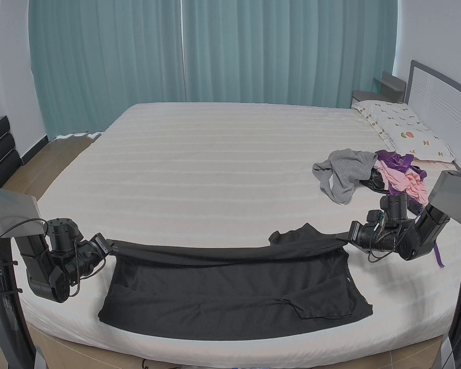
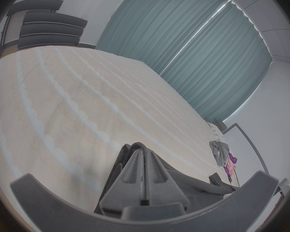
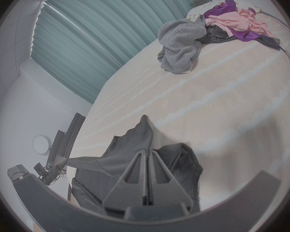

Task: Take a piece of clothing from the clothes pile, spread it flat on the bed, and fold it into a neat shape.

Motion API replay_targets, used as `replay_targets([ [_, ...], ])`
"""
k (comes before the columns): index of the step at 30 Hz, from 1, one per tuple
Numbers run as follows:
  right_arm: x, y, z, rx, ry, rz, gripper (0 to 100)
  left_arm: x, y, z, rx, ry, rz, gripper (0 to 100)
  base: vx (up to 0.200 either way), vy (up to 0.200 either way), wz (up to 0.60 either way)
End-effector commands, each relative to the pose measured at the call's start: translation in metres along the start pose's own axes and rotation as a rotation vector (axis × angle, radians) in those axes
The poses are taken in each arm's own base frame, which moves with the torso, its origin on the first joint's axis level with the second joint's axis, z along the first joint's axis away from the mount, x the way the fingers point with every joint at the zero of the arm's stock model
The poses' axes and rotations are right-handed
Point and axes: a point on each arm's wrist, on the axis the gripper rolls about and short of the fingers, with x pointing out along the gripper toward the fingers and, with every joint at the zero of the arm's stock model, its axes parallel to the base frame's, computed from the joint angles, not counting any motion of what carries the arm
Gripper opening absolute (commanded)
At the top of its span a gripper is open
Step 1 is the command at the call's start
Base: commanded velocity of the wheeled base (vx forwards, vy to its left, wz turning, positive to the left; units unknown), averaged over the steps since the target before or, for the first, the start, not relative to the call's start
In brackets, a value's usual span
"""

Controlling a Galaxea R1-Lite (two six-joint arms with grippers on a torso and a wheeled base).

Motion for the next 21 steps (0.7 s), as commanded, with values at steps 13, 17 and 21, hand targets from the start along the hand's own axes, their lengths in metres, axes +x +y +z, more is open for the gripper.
replay_targets([
  [13, -0.038, -0.018, -0.045, 0.0, -0.007, 0.025, 0, -0.041, 0.021, -0.032, -0.028, 0.097, 0.025, 0, 0.0, 0.0, 0.0],
  [17, -0.039, -0.022, -0.056, -0.002, 0.008, 0.02, 0, -0.042, 0.025, -0.036, -0.039, 0.115, 0.044, 0, 0.0, 0.0, 0.0],
  [21, -0.04, -0.027, -0.065, 0.0, 0.018, 0.012, 0, -0.046, 0.029, -0.04, -0.048, 0.139, 0.065, 0, 0.0, 0.0, 0.0],
])
